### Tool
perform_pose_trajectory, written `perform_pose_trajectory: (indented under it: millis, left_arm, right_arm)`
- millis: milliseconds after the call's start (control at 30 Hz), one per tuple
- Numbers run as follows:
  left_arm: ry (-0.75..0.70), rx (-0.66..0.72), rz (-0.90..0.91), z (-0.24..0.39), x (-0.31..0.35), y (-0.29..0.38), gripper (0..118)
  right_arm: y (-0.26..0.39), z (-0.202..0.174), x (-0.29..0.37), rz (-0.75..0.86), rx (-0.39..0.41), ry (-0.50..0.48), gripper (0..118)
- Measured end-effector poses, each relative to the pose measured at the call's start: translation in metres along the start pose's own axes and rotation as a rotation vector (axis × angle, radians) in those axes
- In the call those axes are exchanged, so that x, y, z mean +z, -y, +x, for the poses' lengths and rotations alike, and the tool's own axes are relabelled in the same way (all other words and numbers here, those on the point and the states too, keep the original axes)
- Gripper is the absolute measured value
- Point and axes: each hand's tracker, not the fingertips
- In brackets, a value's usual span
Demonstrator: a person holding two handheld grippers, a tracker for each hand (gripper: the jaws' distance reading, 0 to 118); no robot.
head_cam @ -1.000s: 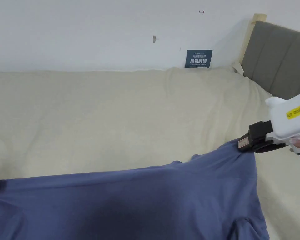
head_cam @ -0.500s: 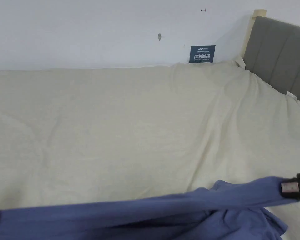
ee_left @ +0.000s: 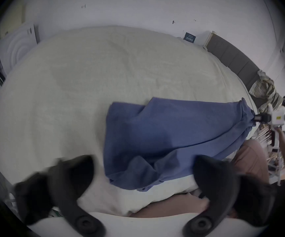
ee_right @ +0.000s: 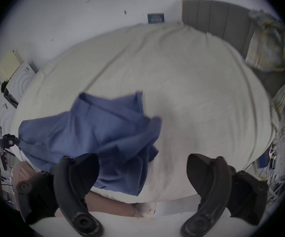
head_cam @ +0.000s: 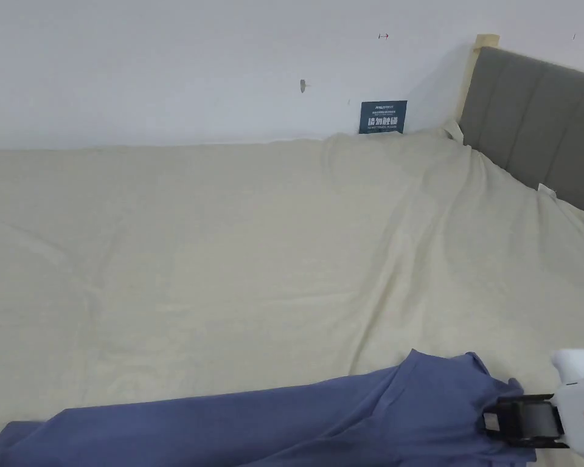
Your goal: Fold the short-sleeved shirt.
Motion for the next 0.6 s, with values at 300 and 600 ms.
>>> perform_pose_trajectory:
  millis: [300,600]
  left_arm:
    - [0.027,-0.030,0.444,0.055,0.086,-0.026,118]
    - [-0.099,-0.112,0.934,0.129,0.102,-0.027,0]
  right_arm:
    - [-0.022,-0.085,0.126,0.436,-0.025,-0.259,104]
    - [0.016,-0.196,0.126,1.008,0.079,-0.271,0]
